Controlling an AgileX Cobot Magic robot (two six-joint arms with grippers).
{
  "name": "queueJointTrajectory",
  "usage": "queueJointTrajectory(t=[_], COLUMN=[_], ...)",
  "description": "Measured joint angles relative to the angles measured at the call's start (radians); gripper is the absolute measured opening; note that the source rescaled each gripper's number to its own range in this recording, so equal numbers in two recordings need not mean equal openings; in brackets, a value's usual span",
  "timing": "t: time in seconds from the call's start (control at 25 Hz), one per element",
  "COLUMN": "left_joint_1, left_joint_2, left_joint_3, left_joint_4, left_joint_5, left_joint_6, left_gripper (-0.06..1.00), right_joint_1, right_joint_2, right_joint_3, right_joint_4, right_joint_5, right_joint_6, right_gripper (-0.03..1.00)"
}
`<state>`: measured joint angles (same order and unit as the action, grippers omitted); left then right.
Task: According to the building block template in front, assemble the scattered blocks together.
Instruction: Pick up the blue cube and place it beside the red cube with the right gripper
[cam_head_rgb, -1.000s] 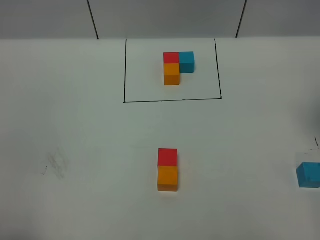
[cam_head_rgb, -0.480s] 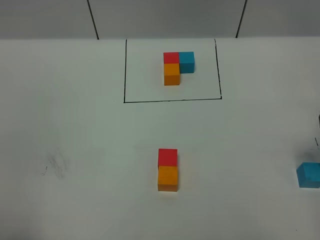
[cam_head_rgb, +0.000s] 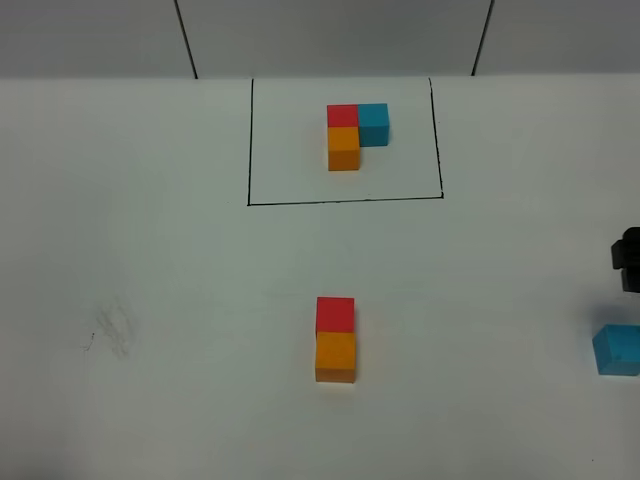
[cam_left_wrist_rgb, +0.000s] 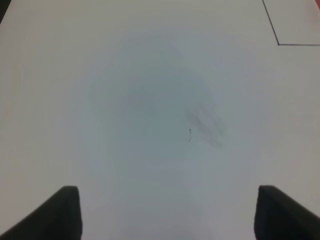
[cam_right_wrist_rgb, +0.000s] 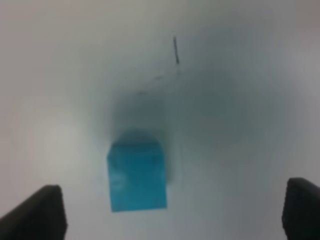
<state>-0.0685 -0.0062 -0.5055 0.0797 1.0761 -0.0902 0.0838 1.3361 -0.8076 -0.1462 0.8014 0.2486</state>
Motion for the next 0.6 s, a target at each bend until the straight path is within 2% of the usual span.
queueJointTrajectory(t=[0.32,0.6], left_joint_1=[0.0,0.0], left_joint_2=[0.0,0.0], left_joint_3=[0.0,0.0], left_joint_4=[0.0,0.0], left_joint_5=[0.0,0.0], left_joint_6=[0.001,0.001], left_gripper=[0.59,0.59], right_joint_1=[0.0,-0.003], right_joint_2=[0.126,0.164], right_joint_3=[0.038,0.151], right_joint_4=[0.05,0.061], right_joint_5=[-0.029,-0.187], right_joint_6=[-0.008,-0.009], right_gripper=[0.79,0.79])
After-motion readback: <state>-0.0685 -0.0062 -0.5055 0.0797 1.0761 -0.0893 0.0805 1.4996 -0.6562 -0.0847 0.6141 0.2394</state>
